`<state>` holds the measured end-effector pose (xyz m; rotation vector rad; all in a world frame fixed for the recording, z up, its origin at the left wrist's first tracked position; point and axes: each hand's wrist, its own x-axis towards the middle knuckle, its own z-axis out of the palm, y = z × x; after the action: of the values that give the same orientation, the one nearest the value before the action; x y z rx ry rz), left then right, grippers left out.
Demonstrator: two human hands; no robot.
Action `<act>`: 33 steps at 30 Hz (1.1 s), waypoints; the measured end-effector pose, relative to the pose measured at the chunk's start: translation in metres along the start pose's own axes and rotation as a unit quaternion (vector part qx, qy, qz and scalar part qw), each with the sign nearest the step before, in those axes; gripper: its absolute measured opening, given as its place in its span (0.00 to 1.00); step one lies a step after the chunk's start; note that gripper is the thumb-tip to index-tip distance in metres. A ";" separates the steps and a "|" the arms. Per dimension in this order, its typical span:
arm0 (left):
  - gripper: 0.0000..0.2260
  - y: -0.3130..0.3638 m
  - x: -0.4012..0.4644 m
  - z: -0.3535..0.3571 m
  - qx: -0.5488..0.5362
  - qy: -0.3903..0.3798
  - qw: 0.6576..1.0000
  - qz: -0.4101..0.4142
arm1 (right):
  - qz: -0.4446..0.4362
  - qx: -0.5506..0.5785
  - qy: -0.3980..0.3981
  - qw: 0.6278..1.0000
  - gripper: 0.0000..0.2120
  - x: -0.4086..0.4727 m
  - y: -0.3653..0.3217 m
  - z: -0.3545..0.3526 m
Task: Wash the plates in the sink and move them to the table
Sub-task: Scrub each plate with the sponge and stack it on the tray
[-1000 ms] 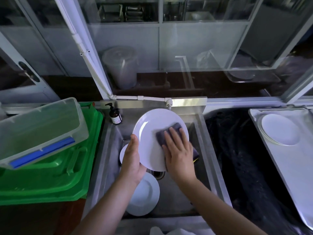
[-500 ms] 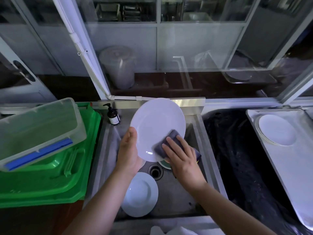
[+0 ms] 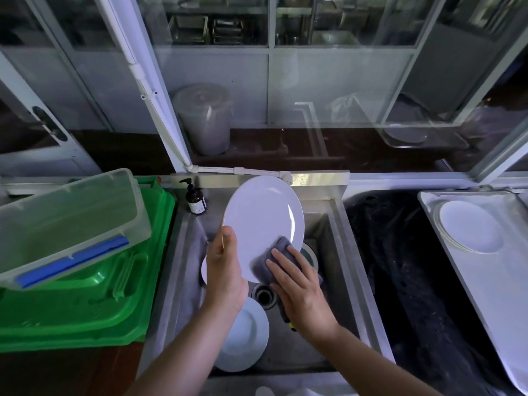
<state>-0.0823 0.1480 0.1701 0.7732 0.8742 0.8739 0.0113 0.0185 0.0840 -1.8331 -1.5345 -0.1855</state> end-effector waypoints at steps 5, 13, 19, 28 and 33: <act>0.16 -0.006 -0.002 -0.003 0.000 0.004 0.999 -0.043 | -0.070 0.023 0.005 0.997 0.20 0.027 -0.013 0.004; 0.16 -0.017 -0.002 -0.011 -0.010 0.007 0.995 -0.103 | 0.214 -0.035 -0.019 0.976 0.24 0.082 0.029 0.009; 0.32 -0.021 0.027 -0.024 -0.066 0.084 0.980 -0.165 | 0.003 -0.036 -0.166 0.985 0.44 0.009 -0.006 0.011; 0.22 -0.046 0.045 -0.036 -0.030 0.087 0.960 -0.263 | -0.112 -0.153 -0.087 0.978 0.12 0.029 0.031 0.011; 0.27 -0.039 0.057 -0.051 0.466 -0.093 0.878 -0.060 | -0.178 -0.145 -0.128 0.965 0.09 0.041 0.056 -0.016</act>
<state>-0.0941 0.1920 0.0975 1.5874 1.1560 0.2062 0.0783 0.0399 0.0933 -1.8380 -2.1114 -0.3705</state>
